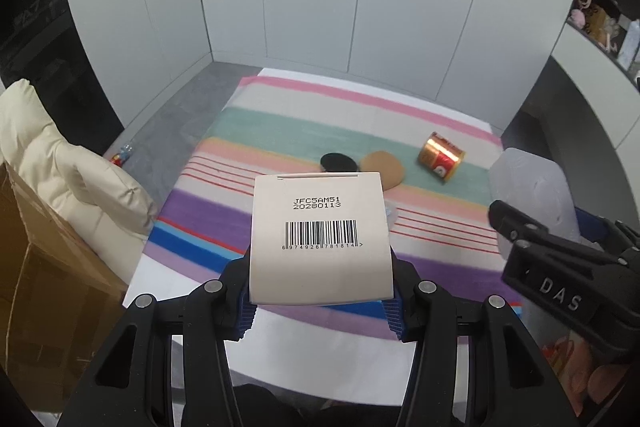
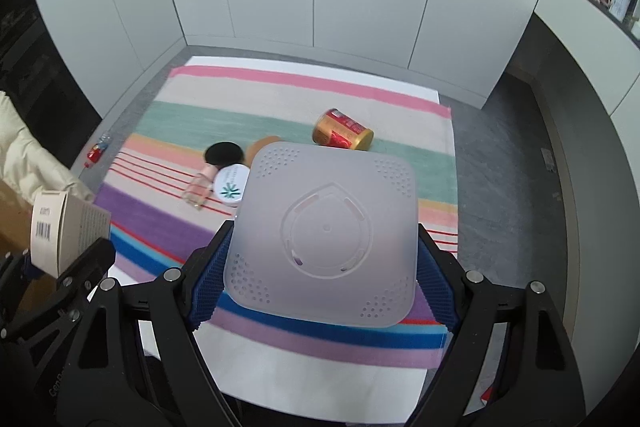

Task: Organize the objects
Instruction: 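Carry the white box with left tool while right tool carries container toward cardboard box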

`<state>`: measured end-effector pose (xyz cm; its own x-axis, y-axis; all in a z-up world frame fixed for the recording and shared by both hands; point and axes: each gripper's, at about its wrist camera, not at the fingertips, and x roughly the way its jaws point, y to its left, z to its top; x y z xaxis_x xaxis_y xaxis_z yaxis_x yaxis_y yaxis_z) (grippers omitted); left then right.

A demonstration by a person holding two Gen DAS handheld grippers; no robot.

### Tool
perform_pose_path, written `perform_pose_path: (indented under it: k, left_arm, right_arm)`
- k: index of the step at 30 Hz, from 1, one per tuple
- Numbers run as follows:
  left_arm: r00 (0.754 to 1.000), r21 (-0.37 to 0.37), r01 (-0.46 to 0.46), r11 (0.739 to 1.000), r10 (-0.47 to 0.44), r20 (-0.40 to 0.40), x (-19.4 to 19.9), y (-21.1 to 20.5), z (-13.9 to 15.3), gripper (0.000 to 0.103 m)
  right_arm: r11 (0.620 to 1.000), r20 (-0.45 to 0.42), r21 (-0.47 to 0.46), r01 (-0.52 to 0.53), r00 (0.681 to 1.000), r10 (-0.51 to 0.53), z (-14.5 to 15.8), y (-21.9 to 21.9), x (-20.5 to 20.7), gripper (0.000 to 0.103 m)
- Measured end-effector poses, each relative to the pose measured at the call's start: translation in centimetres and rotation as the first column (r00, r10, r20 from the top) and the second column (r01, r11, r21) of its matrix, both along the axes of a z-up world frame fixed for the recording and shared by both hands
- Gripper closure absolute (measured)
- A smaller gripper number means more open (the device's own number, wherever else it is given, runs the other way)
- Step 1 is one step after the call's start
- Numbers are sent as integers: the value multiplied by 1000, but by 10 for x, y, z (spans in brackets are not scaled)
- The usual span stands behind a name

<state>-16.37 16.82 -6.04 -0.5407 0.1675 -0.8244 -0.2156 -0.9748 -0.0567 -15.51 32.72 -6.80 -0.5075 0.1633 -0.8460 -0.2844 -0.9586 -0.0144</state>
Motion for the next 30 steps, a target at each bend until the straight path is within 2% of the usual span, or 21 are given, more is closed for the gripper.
perform_pose_path:
  k: [9, 15, 19, 24, 30]
  left_arm:
    - [997, 12, 13, 1000, -12, -70, 25, -22, 32, 51]
    - [994, 0, -17, 1000, 17, -108, 37, -47, 31, 51]
    - [995, 26, -60, 998, 62, -83, 36, -68, 29, 51]
    - [990, 40, -76, 996, 80, -112, 37, -82, 38, 51]
    - [989, 54, -106, 993, 111, -102, 37, -101, 36, 51]
  right_arm:
    - [998, -30, 28, -49, 998, 50, 29, -32, 27, 18]
    - [991, -51, 67, -117, 991, 121, 37, -62, 42, 18]
    - [986, -72, 81, -149, 985, 155, 38, -76, 49, 18]
    - [975, -74, 104, -196, 976, 204, 37, -93, 48, 18]
    - [971, -90, 93, -222, 969, 230, 37, -107, 40, 18]
